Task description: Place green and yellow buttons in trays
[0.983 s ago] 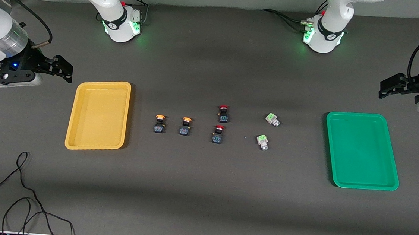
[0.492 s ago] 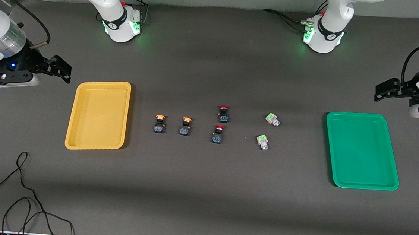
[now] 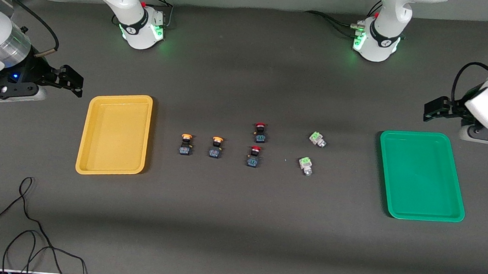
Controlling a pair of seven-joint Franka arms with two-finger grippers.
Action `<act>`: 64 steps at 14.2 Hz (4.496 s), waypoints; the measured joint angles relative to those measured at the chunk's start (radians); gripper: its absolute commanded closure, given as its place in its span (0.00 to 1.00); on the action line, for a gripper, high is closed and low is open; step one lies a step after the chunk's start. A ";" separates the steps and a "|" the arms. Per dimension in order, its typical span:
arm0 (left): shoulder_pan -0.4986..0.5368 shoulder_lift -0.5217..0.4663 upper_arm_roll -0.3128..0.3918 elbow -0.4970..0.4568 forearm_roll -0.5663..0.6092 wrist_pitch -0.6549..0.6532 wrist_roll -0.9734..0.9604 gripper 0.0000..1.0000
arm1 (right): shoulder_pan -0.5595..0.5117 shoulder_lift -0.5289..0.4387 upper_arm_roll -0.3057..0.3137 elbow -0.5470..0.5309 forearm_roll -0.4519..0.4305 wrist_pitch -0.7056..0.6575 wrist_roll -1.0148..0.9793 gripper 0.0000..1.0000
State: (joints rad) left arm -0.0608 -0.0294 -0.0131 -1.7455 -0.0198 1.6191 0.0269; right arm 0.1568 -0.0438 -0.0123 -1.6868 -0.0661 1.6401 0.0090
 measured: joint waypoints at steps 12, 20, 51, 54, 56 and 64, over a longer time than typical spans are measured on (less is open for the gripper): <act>-0.384 -0.003 -0.015 -0.135 -0.061 0.202 -0.993 0.00 | 0.170 0.051 0.012 -0.001 0.084 0.032 0.268 0.00; -0.426 0.139 -0.013 -0.413 -0.016 0.654 -1.255 0.00 | 0.245 0.239 0.012 -0.127 0.171 0.308 0.393 0.00; -0.170 0.274 0.020 -0.017 0.017 0.233 -0.720 1.00 | 0.288 0.255 -0.060 -0.255 0.175 0.466 0.429 1.00; 0.024 0.279 0.025 -0.018 0.018 0.227 -0.383 1.00 | 0.286 0.151 -0.158 -0.210 0.175 0.271 0.353 1.00; 0.126 0.292 0.027 -0.031 0.024 0.242 -0.193 1.00 | 0.283 0.127 -0.235 -0.211 0.175 0.216 0.240 1.00; 0.168 0.562 0.007 -0.137 0.067 0.573 -0.080 0.19 | 0.280 0.159 -0.431 -0.383 0.175 0.391 -0.082 1.00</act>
State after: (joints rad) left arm 0.1074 0.5322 -0.0065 -1.8825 0.0467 2.1925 -0.0528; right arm 0.4366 0.1147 -0.4428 -2.0694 0.1085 2.0316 -0.0726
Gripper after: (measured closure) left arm 0.595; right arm 0.559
